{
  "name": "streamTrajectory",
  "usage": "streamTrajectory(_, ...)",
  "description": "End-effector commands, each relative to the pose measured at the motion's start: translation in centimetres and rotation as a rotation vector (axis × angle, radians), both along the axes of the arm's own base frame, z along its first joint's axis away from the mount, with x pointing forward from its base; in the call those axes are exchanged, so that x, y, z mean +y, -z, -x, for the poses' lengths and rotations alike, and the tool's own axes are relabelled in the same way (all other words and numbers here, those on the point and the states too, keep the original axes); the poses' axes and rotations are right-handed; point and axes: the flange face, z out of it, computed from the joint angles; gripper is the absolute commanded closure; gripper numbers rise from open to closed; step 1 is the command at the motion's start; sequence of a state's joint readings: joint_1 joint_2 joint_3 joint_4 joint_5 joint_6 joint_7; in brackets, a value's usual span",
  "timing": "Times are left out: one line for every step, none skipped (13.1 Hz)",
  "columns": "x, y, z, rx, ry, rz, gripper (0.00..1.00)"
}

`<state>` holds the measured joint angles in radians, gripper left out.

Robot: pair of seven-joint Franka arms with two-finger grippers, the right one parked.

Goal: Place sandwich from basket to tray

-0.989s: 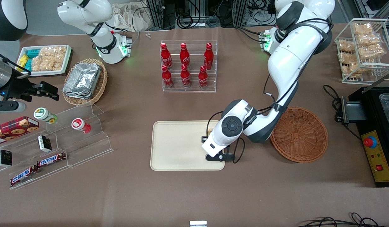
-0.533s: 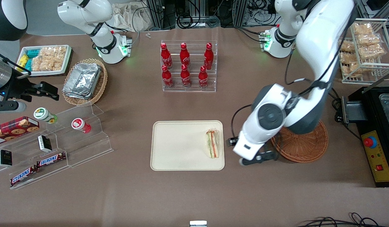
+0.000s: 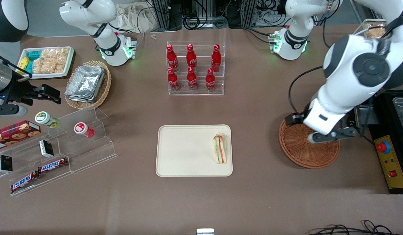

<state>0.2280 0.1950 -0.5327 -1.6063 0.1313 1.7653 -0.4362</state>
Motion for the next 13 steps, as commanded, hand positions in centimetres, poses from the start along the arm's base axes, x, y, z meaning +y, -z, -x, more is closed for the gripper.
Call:
streamTrajectory(2.2, -0.7, 1.6, 0.0, 0.007, -0.009, 0.0)
streamTrajectory(2.4, -1.2, 1.4, -0.009, 0.002, 0.0, 0.0)
streamTrajectory(3.4, -1.3, 1.1, -0.015, -0.006, 0.003, 0.0)
streamTrajectory(3.5, -1.3, 1.0, -0.012, 0.0, 0.017, 0.0)
streamTrajectory(3.5, -1.4, 1.0, -0.013, 0.004, 0.02, 0.0)
streamTrajectory(3.6, -1.5, 1.2, -0.011, 0.006, 0.015, 0.0)
streamTrajectory(3.6, -2.2, 1.6, -0.022, 0.02, 0.008, 0.0)
streamTrajectory(3.5, -2.1, 1.8, -0.019, 0.028, -0.002, 0.0)
streamTrajectory(3.6, -2.0, 2.2, -0.02, 0.034, -0.012, 0.0)
streamTrajectory(4.4, -2.0, 2.3, -0.016, 0.063, -0.019, 0.0)
streamTrajectory(4.9, -2.7, 2.6, -0.019, 0.101, -0.021, 0.0)
streamTrajectory(6.3, -2.8, 2.4, -0.018, 0.106, -0.026, 0.0)
streamTrajectory(6.6, -2.8, 2.5, -0.015, 0.127, -0.029, 0.0)
